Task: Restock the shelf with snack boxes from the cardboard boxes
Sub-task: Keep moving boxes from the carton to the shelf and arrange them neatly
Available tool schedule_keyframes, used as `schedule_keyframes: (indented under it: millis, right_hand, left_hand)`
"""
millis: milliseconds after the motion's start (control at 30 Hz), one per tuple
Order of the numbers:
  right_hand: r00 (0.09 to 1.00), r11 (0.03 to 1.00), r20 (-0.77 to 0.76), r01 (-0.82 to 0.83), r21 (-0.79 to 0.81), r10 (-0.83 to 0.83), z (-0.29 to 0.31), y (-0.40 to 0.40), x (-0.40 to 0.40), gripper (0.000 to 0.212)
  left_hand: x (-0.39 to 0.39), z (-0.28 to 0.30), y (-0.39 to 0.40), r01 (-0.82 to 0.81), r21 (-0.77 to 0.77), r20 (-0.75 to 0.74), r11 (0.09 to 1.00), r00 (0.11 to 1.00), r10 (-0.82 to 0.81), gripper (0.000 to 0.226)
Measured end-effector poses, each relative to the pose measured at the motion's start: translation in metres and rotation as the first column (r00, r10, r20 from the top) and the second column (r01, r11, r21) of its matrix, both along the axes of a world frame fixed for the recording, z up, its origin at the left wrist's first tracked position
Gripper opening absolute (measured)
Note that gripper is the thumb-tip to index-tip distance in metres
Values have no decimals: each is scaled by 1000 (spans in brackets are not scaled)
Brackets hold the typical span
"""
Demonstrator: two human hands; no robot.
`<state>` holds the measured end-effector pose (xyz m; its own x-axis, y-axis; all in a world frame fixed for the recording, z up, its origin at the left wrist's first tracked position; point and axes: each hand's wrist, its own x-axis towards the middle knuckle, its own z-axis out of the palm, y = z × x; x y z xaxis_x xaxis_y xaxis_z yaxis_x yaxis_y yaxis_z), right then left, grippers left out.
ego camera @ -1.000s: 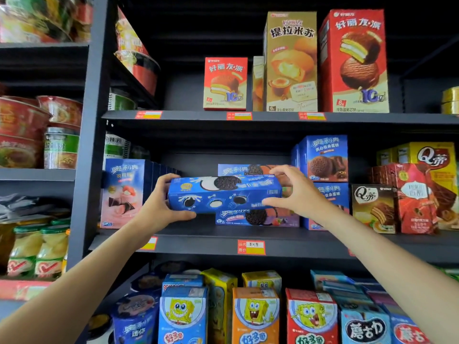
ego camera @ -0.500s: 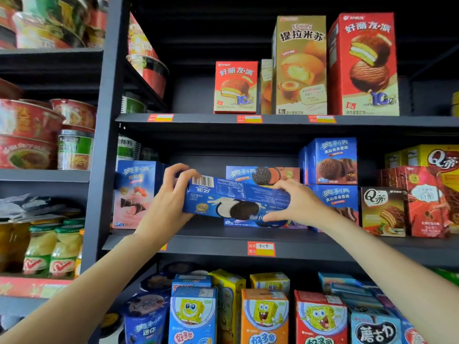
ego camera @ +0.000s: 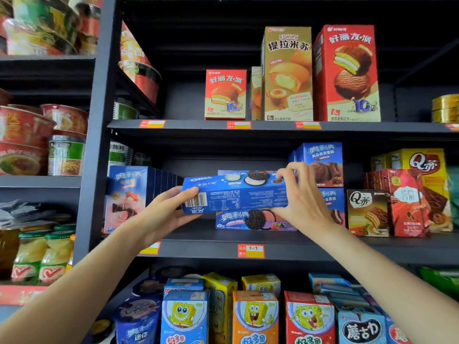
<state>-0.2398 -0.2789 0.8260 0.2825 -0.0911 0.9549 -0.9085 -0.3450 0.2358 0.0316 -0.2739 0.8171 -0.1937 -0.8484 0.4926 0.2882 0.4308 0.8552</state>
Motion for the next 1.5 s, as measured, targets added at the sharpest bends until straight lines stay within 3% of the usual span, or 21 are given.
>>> schedule_keyframes:
  millis: [133,267,367,433,533,600,667,733,767,833,933,1000,1033,1100,1200,1333,1433,1500]
  right_hand:
    - [998,964,3,-67,257,69,-1,-4,-9,76]
    - [995,943,4,-93,319,96,-5,-7,-13,80]
    - [992,931,45,-130,340,122,-5,-9,-14,74]
    - [964,909,179,-249,333,198,-1,-7,-12,70]
    - [863,818,402,-455,353,307,4,-3,-10,71]
    - [776,726,510,-585,363,371,6,0,-10,72]
    - [655,606,624,-719,340,426,9,1,-9,74]
    - [537,494,721,-814,307,437,10,1,-6,74]
    - [534,481,726,-818,315,433,10,0,-4,73]
    - [625,532,662,-756,380,414,8,-2,-2,70]
    - [747,611,553,-643,462,369,7,1,-5,71]
    - [889,706,343,-452,546,303,7,3,-9,80]
    - [935,746,241,-353,564,259,7,3,-11,85]
    - [968,778,146,-253,575,206,7,2,-12,87]
    - [976,748,123,-217,627,180,6,-1,-12,74]
    - [971,775,104,-236,586,218,4,0,-12,58]
    - [971,882,82,-240,405,226,11,5,-12,56]
    - [991,981,-67,-102,164,114,18,11,-11,60]
  left_hand:
    - [5,1,0,36,-111,37,993,999,-32,48]
    - [6,1,1,76,-158,102,985,993,-60,80]
    - [6,1,4,65,-144,124,987,991,-47,65]
    - [3,0,5,4,-146,120,989,993,14,51]
    - [0,-2,3,-219,-299,189,929,940,283,49]
    - [1,-4,-1,-355,-475,249,805,823,510,57]
    - [0,-6,-4,-402,-705,244,585,637,731,61]
    - [-6,-9,-3,-241,-930,151,279,443,884,63]
    - [-10,-12,-1,-124,-982,85,140,373,924,64]
    - [-19,-16,7,-4,-1000,-7,-6,303,953,65]
    - [-21,-17,15,-9,-987,-159,-163,286,945,48]
    - [-16,-14,19,62,-957,-260,-285,256,931,23]
    - [-14,-13,21,91,-944,-286,-317,255,924,21]
    - [-13,-13,25,137,-927,-306,-349,261,916,32]
    - [-15,-17,27,180,-910,-325,-374,252,912,32]
    - [-9,-20,19,213,-913,-293,-348,252,922,16]
    - [-2,-20,13,213,-951,-193,-227,169,967,24]
    - [0,-18,12,56,-996,-57,-68,187,981,37]
